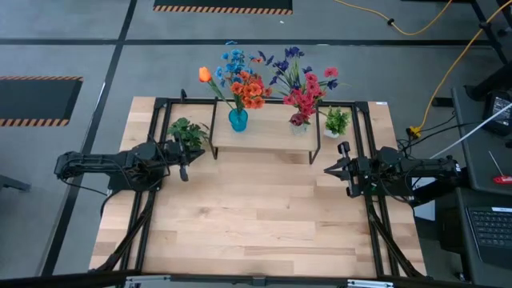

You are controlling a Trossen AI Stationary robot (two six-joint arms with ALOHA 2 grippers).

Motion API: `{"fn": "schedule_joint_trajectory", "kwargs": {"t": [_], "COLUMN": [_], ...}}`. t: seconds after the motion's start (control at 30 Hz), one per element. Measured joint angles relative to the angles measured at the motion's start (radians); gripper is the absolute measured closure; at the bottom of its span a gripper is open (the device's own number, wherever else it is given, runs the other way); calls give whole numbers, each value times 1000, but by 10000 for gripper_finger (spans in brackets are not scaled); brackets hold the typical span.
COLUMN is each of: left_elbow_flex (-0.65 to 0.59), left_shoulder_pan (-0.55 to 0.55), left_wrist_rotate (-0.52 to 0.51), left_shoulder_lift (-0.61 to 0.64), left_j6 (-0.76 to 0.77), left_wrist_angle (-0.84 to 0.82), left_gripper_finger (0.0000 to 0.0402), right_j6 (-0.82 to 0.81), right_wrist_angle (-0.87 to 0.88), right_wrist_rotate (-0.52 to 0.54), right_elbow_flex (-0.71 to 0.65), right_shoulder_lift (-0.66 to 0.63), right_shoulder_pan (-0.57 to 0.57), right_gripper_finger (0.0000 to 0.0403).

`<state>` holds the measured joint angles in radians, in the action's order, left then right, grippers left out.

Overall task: Pick and place flowers into a vace then onto a shelf
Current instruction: Return to Home Position

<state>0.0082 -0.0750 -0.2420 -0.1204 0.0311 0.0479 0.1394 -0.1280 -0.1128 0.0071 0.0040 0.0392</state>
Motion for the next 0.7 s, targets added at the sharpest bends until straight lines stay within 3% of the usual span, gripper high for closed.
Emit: {"fn": "schedule_joint_trajectory", "kwargs": {"t": [0.7], "left_elbow_flex": [0], "left_shoulder_pan": [0], "left_wrist_rotate": [0], "left_shoulder_lift": [0], "left_j6": [0], "left_wrist_angle": [0], "left_gripper_finger": [391], "right_j6": [0], "right_wrist_angle": [0], "right_wrist_rotate": [0], "right_elbow_flex": [0], "right_shoulder_lift": [0], "right_shoulder_pan": [0], "right_gripper_finger": [380]}}
